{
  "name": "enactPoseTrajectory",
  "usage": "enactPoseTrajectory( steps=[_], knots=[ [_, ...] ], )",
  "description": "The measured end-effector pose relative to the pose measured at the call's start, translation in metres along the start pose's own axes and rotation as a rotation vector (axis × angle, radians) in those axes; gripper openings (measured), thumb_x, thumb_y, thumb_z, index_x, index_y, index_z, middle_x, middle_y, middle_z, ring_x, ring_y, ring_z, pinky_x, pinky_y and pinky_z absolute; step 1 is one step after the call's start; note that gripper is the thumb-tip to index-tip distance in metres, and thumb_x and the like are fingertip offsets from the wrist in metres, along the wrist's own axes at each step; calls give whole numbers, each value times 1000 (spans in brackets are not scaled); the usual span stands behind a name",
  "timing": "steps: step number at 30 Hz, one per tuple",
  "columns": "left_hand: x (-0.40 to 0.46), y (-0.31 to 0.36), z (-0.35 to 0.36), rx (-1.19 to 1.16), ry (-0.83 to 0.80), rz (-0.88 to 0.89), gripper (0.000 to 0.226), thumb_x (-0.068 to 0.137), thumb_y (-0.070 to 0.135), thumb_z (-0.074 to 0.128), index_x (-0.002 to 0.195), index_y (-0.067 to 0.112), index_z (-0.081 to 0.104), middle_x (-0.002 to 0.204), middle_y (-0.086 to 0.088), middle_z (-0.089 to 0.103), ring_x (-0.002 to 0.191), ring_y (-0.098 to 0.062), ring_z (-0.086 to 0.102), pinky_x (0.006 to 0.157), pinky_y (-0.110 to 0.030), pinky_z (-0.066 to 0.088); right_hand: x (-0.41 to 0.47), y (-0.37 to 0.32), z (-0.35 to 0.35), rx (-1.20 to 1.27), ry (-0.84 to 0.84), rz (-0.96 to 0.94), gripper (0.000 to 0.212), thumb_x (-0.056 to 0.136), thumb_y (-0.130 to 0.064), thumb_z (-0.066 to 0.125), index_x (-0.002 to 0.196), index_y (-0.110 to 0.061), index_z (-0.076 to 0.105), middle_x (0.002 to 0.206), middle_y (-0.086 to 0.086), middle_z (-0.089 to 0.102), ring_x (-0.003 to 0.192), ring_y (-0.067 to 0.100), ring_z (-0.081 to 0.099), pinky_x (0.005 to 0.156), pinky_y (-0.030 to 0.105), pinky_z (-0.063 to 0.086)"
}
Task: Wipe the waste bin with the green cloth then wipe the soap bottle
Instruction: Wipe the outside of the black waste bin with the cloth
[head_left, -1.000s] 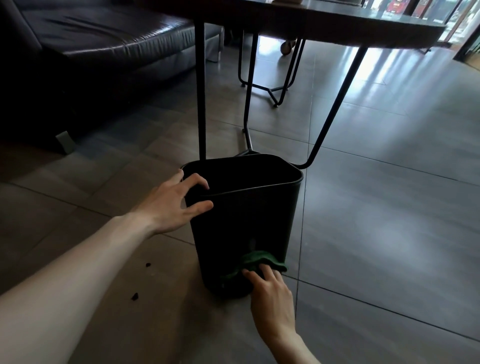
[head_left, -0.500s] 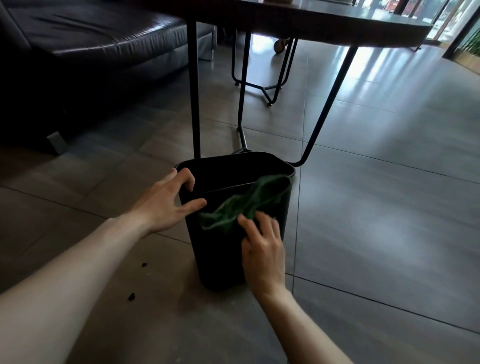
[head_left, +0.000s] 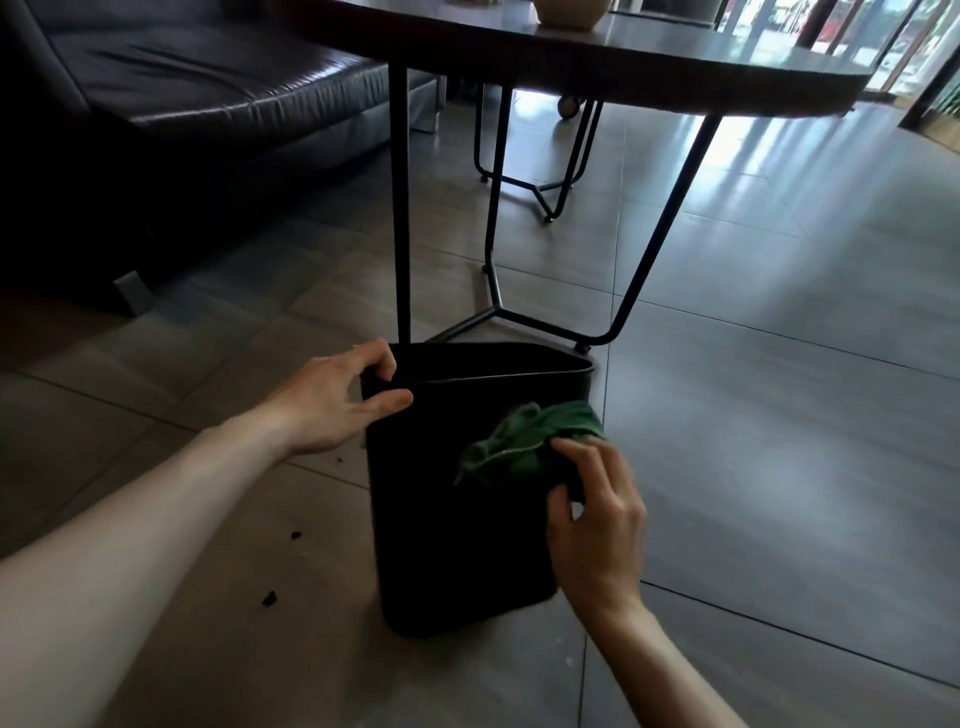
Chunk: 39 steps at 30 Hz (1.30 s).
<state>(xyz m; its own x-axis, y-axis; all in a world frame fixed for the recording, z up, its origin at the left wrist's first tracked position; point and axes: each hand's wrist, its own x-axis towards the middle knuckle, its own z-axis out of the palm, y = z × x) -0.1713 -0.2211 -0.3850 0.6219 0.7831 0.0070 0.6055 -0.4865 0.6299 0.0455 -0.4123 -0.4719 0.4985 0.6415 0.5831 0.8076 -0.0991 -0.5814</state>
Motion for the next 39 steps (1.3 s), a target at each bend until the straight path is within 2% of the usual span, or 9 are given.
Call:
enactPoseTrajectory(
  steps=[2,4,11,17,21,25,28,34,39],
  knots=[
    [2,0,-4,-22,-34,-35,25,87,56,64,90,36,48,103,12,63,106,-17,60,89,-41,50,12,-6,-3,14,21,-94,44,83,10,68,121,-13,69,123,9,64,113,33,63,81,45,58],
    [0,-2,-3,-47,-72,-69,26,87,55,65,92,35,50,107,13,63,105,-10,59,87,-35,47,15,-14,-2,-5,-30,-168,48,84,7,66,127,-14,69,128,12,62,120,34,59,85,47,57],
    [-16,-12,0,-109,-118,-148,24,93,48,62,89,30,48,112,-1,67,104,-17,57,87,-36,43,-21,-27,12,-123,-390,-243,56,91,-36,55,146,-30,54,160,5,43,156,30,25,117,56,36],
    [-36,-25,-7,-114,-96,-183,22,94,49,61,88,32,48,111,-2,67,110,-19,59,93,-40,46,-89,-20,9,-131,-525,-537,54,86,-58,65,133,-32,59,162,7,42,156,34,27,112,60,41],
    [-39,-25,-16,-104,-77,-185,22,92,50,63,87,34,48,113,-1,66,113,-18,58,90,-38,44,-106,-21,11,-226,-550,-732,47,86,-69,62,109,-28,66,157,9,50,152,38,34,109,58,45],
    [-32,-18,-21,-84,-60,-165,24,92,48,64,89,30,49,115,-6,67,115,-22,59,92,-38,46,-59,-34,17,-168,-433,-543,30,84,-38,70,103,-17,63,151,12,55,149,34,40,103,57,52],
    [-31,-12,-17,-94,-89,-132,24,90,48,67,91,30,50,115,3,66,114,-13,57,84,-23,46,-23,-43,21,-60,-344,-298,28,88,-25,71,110,-11,62,155,13,49,152,34,35,110,61,45],
    [-33,-8,-14,1,-179,-72,32,85,58,66,97,34,49,115,1,69,120,-17,60,100,-40,48,7,-43,11,-42,-364,-223,67,82,-42,66,143,-26,42,156,2,45,154,24,32,120,53,30],
    [-38,-2,-20,271,-155,45,44,74,76,56,97,41,45,109,15,66,104,-17,64,84,-46,54,14,-50,7,-146,-441,-308,64,78,-44,70,137,-28,50,139,-3,54,138,25,46,117,59,30]
  ],
)
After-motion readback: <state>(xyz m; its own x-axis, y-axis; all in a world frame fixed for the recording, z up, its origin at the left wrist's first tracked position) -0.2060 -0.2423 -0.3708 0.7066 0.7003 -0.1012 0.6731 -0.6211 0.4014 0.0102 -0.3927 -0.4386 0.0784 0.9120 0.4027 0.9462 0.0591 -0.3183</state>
